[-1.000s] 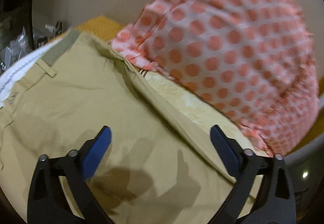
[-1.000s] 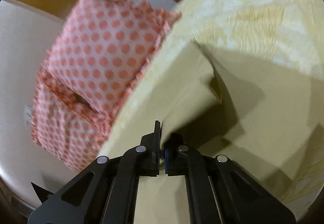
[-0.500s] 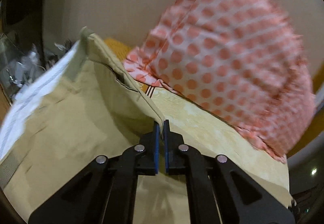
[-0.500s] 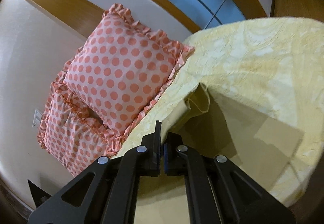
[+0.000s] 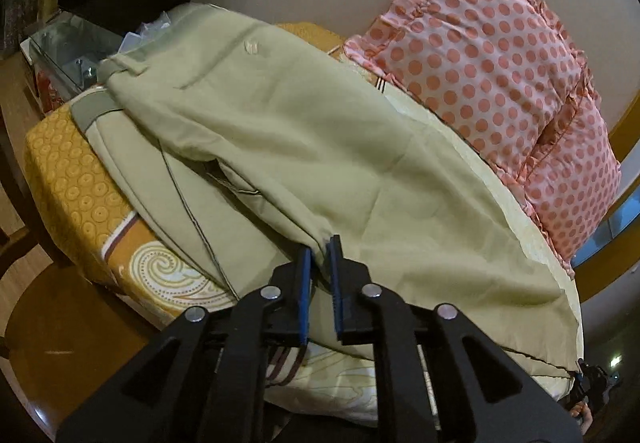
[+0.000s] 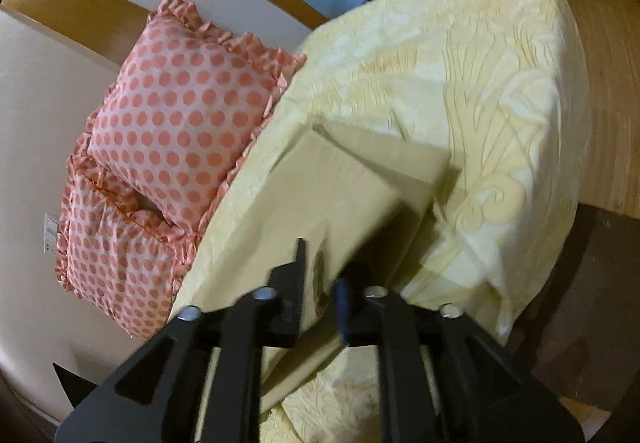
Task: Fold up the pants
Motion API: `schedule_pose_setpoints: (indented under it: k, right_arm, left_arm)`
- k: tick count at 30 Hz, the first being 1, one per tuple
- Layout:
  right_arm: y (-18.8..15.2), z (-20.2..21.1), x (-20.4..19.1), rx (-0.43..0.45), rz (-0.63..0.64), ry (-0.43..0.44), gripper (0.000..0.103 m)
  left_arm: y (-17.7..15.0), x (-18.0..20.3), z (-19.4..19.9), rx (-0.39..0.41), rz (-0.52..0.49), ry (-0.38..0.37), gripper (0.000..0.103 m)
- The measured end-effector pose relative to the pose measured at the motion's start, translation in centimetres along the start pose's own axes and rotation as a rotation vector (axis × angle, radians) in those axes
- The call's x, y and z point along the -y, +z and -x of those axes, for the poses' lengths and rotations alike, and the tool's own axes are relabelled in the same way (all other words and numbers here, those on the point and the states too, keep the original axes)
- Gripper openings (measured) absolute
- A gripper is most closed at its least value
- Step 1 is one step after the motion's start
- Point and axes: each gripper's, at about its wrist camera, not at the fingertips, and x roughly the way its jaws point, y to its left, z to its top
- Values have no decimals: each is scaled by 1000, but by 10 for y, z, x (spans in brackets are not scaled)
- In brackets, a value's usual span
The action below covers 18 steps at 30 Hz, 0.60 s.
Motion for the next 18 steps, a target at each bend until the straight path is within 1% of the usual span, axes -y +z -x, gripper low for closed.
schedule_pose_setpoints:
  k: [2, 3, 4, 5, 6, 7, 8, 10, 11, 12, 13, 14, 15, 16, 17, 18]
  right_arm:
    - [-3, -4, -2, 0, 23, -26, 24]
    - [-4, -5, -2, 4, 32, -36, 16]
    - [-3, -5, -5, 40, 68, -50, 3]
    - [2, -4, -9, 65, 106, -48, 1]
    - [8, -2, -13, 107, 132, -66, 1]
    - [12, 1, -13, 138, 139, -75, 1]
    - [22, 5, -15, 181, 145, -86, 1]
    - [30, 3, -16, 189, 167, -131, 2]
    - [30, -1, -16, 166, 192, -162, 2]
    - [28, -2, -15, 150, 205, -189, 6]
    - [25, 0, -13, 146, 213, -216, 19]
    - [20, 5, -11, 165, 214, -263, 28]
    - [17, 12, -8, 196, 216, -284, 46]
    - [12, 19, -5, 238, 220, -305, 51]
    - [10, 23, -1, 258, 220, -329, 51]
    - [9, 23, 4, 252, 212, -335, 50]
  left_arm:
    - [1, 3, 1, 11, -16, 3, 13]
    - [1, 4, 2, 13, -22, 4, 15]
    - [2, 6, 2, 15, -30, 7, 18]
    - [2, 7, 2, 15, -31, 1, 19]
    - [1, 6, 2, 9, -31, -16, 24]
    - [0, 9, 2, -4, -30, -45, 31]
    - [-1, 12, 1, -2, -39, -47, 34]
    - [-7, 19, 1, 14, -70, -28, 38]
    - [-10, 22, 2, 22, -82, -14, 39]
    - [-12, 22, 2, 24, -84, -8, 39]
    - [-13, 20, 2, 23, -77, -8, 39]
    - [-15, 17, 2, 20, -65, -14, 39]
    - [-15, 15, 3, 22, -57, -19, 39]
    - [-16, 13, 4, 27, -56, -19, 39]
    - [-17, 11, 6, 34, -56, -17, 39]
    - [-17, 10, 8, 42, -57, -12, 39]
